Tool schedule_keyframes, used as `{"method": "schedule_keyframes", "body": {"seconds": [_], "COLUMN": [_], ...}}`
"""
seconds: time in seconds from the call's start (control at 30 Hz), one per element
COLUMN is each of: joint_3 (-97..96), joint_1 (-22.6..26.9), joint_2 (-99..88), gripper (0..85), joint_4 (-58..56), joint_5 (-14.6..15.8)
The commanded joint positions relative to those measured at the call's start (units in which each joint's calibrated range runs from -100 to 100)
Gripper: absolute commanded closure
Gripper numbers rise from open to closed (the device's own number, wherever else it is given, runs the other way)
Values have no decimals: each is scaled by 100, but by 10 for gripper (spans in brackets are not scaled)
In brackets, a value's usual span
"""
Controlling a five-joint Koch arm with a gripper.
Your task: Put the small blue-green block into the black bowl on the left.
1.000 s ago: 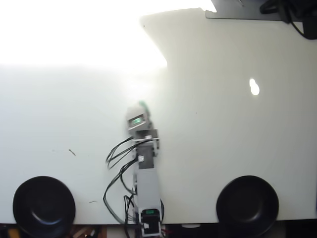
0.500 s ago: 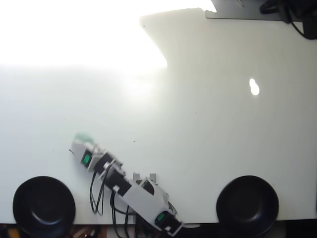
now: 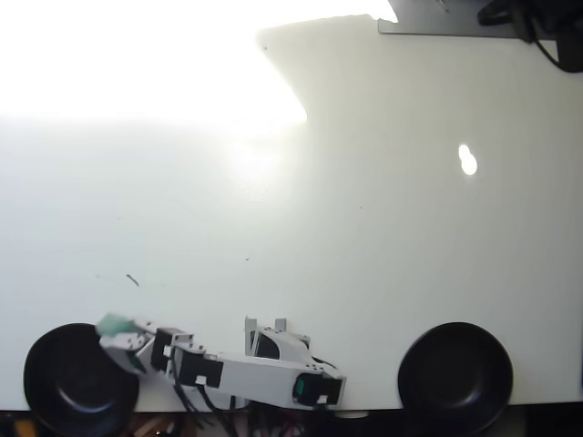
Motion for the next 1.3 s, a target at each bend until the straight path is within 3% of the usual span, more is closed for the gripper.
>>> {"method": "schedule_keyframes", "body": {"seconds": [0.0, 0.17, 0.37, 0.67, 0.9, 0.93, 1.03, 1.1, 1.27], "joint_3": [348, 219, -262, -1500, -1907, -1944, -1999, -2009, -1999], "joint_1": [254, 606, 1006, 1148, 1148, 1143, 1094, 1079, 977], "joint_2": [109, 398, 881, 1084, 998, 956, 870, 806, 506], "gripper": [819, 819, 819, 820, 815, 782, 488, 422, 346], "joint_4": [552, 1225, 2781, 4557, 4889, 4873, 4800, 4743, 4629], "joint_5": [-488, -913, -1822, -1939, -1934, -1934, -1934, -1934, -1919]}}
